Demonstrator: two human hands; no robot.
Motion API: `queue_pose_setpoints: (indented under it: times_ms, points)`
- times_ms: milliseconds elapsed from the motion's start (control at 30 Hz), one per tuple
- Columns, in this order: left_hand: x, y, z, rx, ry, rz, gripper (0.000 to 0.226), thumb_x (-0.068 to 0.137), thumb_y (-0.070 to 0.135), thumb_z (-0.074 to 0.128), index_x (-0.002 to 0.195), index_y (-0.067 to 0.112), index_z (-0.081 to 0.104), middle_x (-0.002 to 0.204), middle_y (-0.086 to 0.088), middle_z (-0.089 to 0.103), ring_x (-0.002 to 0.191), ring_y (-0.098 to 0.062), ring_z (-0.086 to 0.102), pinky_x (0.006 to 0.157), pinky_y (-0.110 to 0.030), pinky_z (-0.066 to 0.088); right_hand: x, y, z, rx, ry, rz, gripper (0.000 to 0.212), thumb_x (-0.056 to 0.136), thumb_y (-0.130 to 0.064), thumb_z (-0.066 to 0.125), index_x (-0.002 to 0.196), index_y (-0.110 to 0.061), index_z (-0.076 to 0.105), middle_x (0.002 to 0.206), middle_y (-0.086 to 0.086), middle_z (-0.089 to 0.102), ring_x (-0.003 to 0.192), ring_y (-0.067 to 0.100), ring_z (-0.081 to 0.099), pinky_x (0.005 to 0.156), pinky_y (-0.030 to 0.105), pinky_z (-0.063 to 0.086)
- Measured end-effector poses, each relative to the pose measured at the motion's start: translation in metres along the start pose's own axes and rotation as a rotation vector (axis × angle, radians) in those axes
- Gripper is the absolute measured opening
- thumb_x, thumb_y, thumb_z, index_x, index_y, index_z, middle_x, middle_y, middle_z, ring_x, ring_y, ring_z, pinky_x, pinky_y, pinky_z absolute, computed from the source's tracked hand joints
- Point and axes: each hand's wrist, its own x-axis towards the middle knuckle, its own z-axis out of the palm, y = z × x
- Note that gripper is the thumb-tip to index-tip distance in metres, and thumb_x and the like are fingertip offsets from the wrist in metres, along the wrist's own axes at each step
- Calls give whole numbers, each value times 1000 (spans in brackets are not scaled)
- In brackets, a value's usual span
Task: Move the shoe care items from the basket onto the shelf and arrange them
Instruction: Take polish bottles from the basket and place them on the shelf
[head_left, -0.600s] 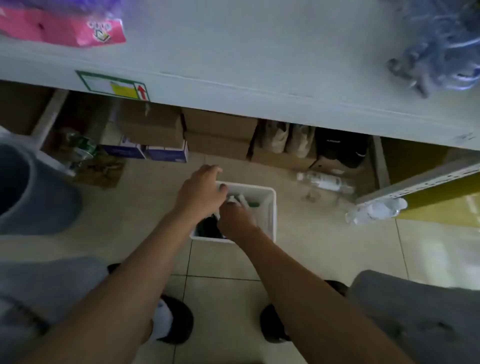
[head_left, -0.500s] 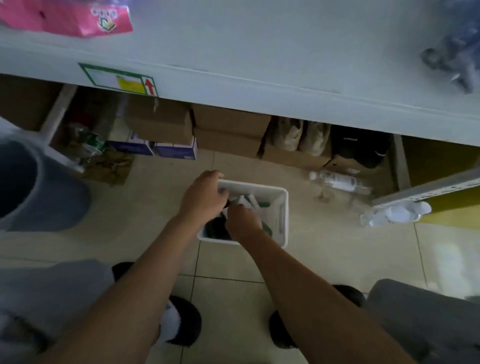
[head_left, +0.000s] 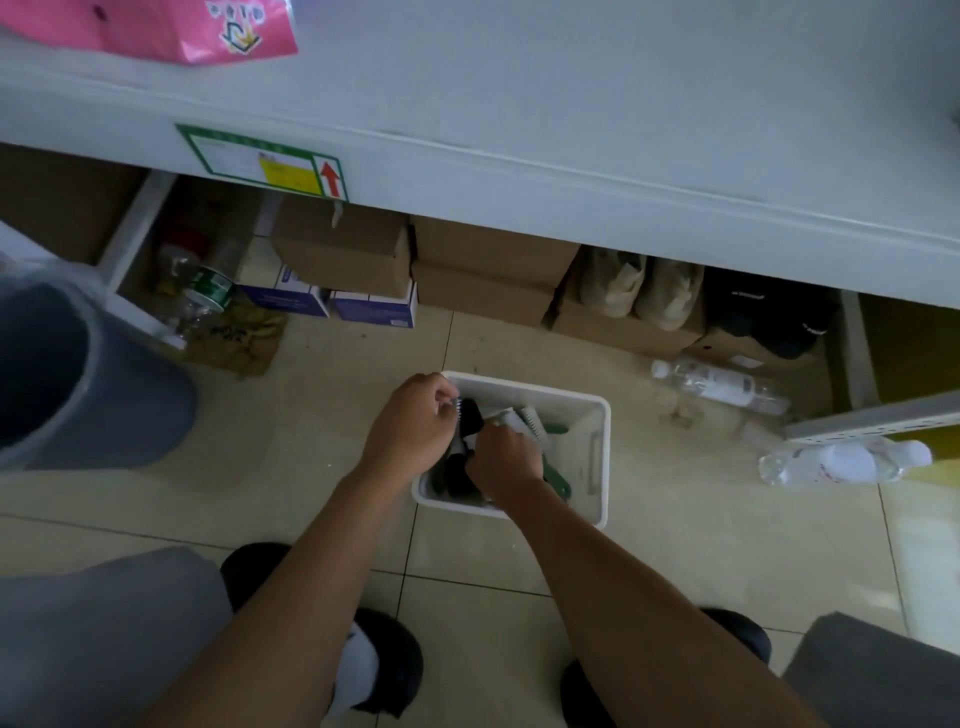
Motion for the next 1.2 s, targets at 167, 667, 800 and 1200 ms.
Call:
queue_pose_setpoints:
  times_ms: [167,667,800,1200]
  points:
    - [-8,2,-11,34,-28,-10,16,97,16,56,109,23,66,108,7,65,99,-10,62,84,-28,51,-12,9,-13,134,21,0,37,91,-41,55,114,-13,59,107,5,68,100,25,66,86,35,53]
    - [-71,74,-107,538,104,300,33,93,11,58,126,16,59,123,0,59,107,-22,60,78,-32,48,-110,-1,-176,12,363,-291,45,98,-59,39,107,-16,46,84,5,64,71,28,65,61,36,53]
    - [-82,111,-163,668,210,450,29,90,13,64,118,16,60,115,2,56,106,-18,59,79,-30,46,-146,-10,-236,16,516,-384,34,96,-58,45,98,-24,39,82,-3,62,69,23,63,53,33,43]
    - [-64,170,-232,587,350,604,42,101,29,54,142,22,53,139,8,52,117,-12,57,91,-26,49,-121,-38,-368,208,806,-324,30,99,-46,48,104,-18,40,90,0,62,72,27,59,57,37,44]
